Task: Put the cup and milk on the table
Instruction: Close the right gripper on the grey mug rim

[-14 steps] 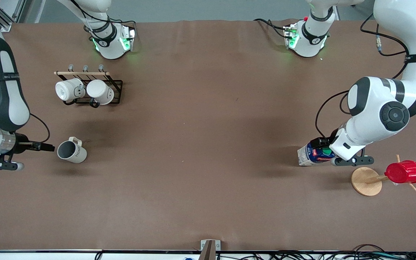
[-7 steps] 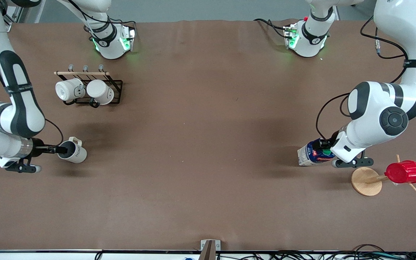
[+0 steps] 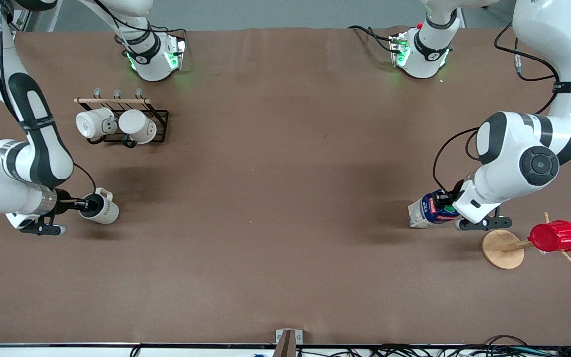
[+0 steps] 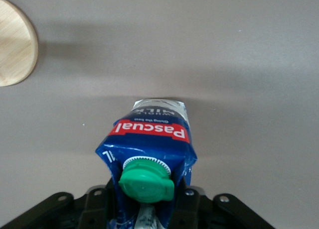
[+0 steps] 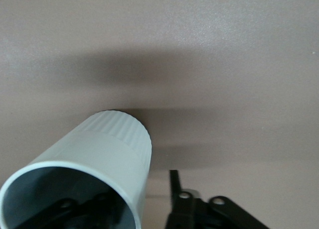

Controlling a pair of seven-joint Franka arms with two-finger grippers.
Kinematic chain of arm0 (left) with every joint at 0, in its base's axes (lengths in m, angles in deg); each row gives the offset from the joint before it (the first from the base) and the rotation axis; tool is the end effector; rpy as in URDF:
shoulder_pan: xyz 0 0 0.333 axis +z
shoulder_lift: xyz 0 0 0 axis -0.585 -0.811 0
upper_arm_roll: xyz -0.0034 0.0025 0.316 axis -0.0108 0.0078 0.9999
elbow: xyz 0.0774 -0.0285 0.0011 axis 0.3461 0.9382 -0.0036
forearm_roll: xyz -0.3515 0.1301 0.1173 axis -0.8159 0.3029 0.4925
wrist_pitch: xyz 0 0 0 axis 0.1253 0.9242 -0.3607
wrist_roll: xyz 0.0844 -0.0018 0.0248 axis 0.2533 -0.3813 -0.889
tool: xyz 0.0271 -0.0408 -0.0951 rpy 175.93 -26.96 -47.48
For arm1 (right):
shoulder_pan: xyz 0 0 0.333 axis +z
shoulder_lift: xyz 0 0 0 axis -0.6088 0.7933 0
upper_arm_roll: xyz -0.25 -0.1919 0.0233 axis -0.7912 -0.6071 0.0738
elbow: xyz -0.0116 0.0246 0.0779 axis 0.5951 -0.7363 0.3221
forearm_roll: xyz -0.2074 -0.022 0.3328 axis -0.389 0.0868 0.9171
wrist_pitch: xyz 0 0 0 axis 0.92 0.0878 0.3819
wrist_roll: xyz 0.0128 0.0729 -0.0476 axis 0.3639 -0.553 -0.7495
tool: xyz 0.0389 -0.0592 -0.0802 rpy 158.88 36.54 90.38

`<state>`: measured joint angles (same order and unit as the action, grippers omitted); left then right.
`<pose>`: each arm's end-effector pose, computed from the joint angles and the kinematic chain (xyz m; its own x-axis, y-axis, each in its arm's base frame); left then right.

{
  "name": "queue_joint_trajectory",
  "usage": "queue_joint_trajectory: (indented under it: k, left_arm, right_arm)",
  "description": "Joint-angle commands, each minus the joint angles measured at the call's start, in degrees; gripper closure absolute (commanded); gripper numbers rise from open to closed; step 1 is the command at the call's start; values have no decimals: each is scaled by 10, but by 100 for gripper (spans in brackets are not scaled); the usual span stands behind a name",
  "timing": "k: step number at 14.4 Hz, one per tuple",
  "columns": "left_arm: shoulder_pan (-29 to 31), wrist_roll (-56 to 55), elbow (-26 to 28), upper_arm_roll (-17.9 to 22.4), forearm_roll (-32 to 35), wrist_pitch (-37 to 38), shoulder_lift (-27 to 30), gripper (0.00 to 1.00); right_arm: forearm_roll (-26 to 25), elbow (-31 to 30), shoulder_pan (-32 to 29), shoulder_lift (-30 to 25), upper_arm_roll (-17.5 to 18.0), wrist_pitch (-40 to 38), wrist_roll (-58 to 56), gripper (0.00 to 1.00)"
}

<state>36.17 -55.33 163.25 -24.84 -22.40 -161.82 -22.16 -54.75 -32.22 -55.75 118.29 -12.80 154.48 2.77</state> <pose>0.6290 -0.0899 0.3357 0.9975 0.0323 -0.0627 0.0336 -0.9992 0.0204 0.6185 -0.1391 0.2176 0.9824 -0.0814 -0.1679 -0.0911 -0.9945 -0.0511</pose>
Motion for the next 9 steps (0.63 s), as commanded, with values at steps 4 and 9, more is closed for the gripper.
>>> queue_joint_trajectory:
  k: [4,9]
  left_arm:
    - [-6,-7,2,-15,6,1,14,83]
    - [-6,-15,-1,-23,6,4,24,88]
  right_arm:
    - [12,-15,6,-13,1,1,-15,92]
    - [12,-5,14,-27,2,-27,-9,95]
